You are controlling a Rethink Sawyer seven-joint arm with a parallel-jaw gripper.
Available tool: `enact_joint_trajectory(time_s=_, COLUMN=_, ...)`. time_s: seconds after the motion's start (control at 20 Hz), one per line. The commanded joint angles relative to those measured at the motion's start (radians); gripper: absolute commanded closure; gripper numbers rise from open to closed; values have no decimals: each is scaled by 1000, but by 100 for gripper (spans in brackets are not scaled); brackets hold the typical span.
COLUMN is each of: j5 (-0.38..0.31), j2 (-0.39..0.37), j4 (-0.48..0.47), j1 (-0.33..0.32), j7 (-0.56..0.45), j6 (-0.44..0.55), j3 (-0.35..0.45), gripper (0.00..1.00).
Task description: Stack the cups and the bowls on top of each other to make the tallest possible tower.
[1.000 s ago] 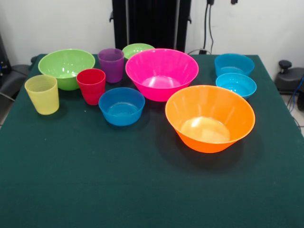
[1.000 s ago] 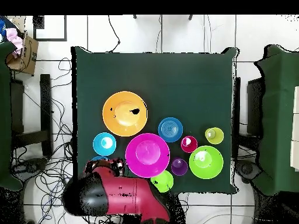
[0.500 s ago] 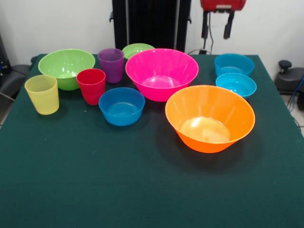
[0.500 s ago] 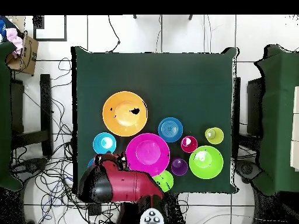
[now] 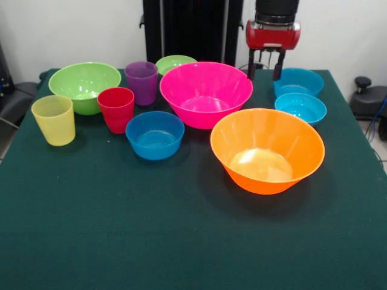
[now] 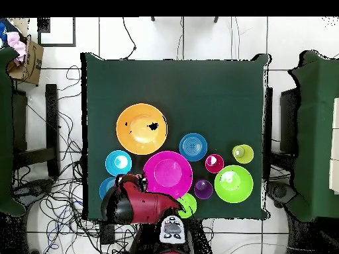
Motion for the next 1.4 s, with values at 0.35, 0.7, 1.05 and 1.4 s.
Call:
enact_joint_trajectory(time_s=0.35, j5=-11, j2=-321, j4=48, j1=38, j7=94, j6=379, j3=-45, gripper=0)
enact_joint_trajectory(time_s=0.7, j5=-45, j2=-438, j4=55, j1=-55, j7=-2, j6=513, j3=-31, gripper=0)
enact_joint_trajectory(time_s=1.05, j5=-133, j2=-429, j4=82, j1=-307, j7=-166, j6=461, j3=71, gripper=0)
enact_joint_trajectory(time_s=1.4, j5=-295, j2=-320, j4=51, j1=-489, j7=-172, j6=370, j3=166, gripper=0)
